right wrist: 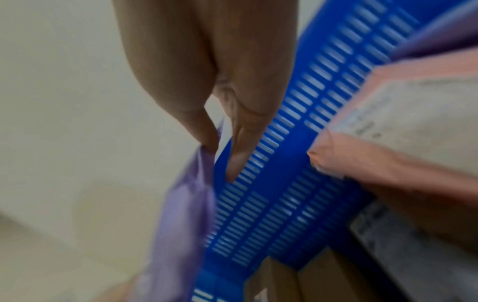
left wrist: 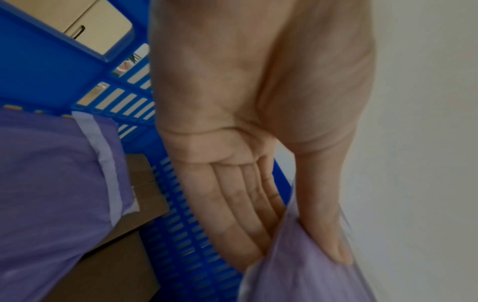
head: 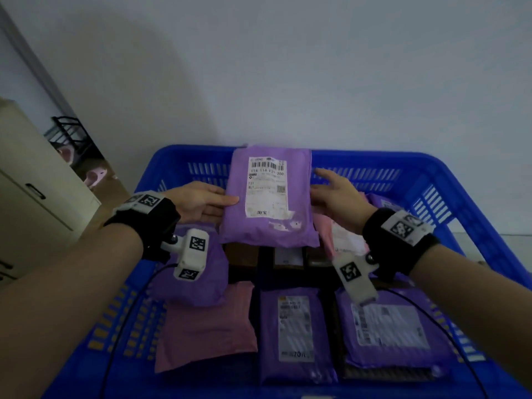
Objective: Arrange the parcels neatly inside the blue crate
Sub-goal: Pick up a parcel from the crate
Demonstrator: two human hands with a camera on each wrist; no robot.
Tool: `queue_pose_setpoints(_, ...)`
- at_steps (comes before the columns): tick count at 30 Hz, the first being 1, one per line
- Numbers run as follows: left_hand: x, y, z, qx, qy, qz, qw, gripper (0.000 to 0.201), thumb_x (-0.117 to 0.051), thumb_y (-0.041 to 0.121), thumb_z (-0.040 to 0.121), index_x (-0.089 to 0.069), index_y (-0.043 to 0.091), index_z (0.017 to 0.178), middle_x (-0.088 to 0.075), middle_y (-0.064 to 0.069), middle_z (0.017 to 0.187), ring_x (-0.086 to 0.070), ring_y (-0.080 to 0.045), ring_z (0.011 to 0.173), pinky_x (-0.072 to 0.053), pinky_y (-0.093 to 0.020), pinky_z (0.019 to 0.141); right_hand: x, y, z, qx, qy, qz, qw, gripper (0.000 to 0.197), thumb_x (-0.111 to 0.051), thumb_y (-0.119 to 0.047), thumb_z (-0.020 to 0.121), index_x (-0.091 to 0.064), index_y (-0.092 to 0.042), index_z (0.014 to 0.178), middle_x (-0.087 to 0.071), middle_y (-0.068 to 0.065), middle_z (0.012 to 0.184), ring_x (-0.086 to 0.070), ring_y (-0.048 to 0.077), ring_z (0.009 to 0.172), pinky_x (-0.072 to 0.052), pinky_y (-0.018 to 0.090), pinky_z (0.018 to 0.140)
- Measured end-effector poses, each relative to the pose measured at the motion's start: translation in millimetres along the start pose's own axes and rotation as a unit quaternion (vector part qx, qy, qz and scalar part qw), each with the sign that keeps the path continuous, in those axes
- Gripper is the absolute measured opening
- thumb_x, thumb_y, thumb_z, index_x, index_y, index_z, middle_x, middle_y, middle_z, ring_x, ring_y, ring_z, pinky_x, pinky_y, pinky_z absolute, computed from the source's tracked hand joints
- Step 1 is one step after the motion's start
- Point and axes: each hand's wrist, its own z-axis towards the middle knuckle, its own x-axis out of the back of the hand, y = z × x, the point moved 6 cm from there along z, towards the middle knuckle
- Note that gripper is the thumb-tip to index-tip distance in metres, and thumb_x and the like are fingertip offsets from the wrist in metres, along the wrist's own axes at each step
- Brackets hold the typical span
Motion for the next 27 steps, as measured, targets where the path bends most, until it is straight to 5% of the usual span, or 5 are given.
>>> queue_pose_setpoints(5,-15.1,-23.4,0.5,0.058,-0.012,0.084,0.995,0.036,-0.071,0.010,0.079,-0.055,0.019,0.110,-0.069,-0.006,0.106,-0.067,-0.022,0.079,-0.060,-0.030,0.070,-5.6,12.5,-15.5,-0.059,-0.042,-0.106,0.992,0.017,-0.054,-0.015,0.094,-0.057,-0.010,0.110,-0.061,0.018,0.102,-0.061,0.026,0.077,-0.058,0.036,0.070)
queue_pose_setpoints(11,-36.5,-64.8,7.2,0.141,-0.034,0.128,0.981,0.020,-0.060,0.002,0.087,-0.063,0.000,0.107,-0.070,-0.015,0.099,-0.070,-0.021,0.077,-0.061,-0.029,0.065,-19.7,49.9,-34.0,-0.016,-0.087,-0.353,0.931,0.046,-0.069,-0.008,0.082,-0.043,-0.004,0.119,-0.062,0.013,0.109,-0.063,0.029,0.096,-0.055,0.048,0.082)
queue_pose_setpoints(16,-63.1,-96.3,21.3,0.164,-0.062,0.133,0.976,0.013,-0.056,0.001,0.090,-0.063,0.011,0.094,-0.075,-0.006,0.076,-0.072,-0.018,0.061,-0.060,-0.031,0.066,-12.3,86.1,-48.9,-0.021,-0.105,-0.479,0.871,0.062,-0.064,-0.015,0.086,-0.028,0.002,0.133,-0.051,0.018,0.130,-0.053,0.030,0.116,-0.040,0.026,0.086)
queue_pose_setpoints(20,-80.0,-122.2,22.8,0.221,-0.123,0.148,0.956,0.013,-0.055,0.001,0.090,-0.064,0.008,0.095,-0.076,-0.010,0.078,-0.073,-0.021,0.064,-0.059,-0.033,0.070,0.0,118.9,-61.1,-0.105,-0.165,-0.457,0.868,0.043,-0.065,-0.010,0.085,-0.038,0.002,0.117,-0.056,0.018,0.115,-0.062,0.035,0.101,-0.056,0.046,0.076)
queue_pose_setpoints(27,-106.2,-144.7,29.4,0.292,-0.166,0.168,0.927,0.012,-0.054,0.003,0.092,-0.063,0.008,0.098,-0.075,-0.010,0.073,-0.073,-0.022,0.062,-0.060,-0.031,0.063,18.5,159.4,-60.1,-0.332,-0.198,-0.342,0.856,0.010,-0.053,-0.001,0.092,-0.046,0.000,0.087,-0.057,0.027,0.083,-0.061,0.032,0.065,-0.058,0.035,0.059)
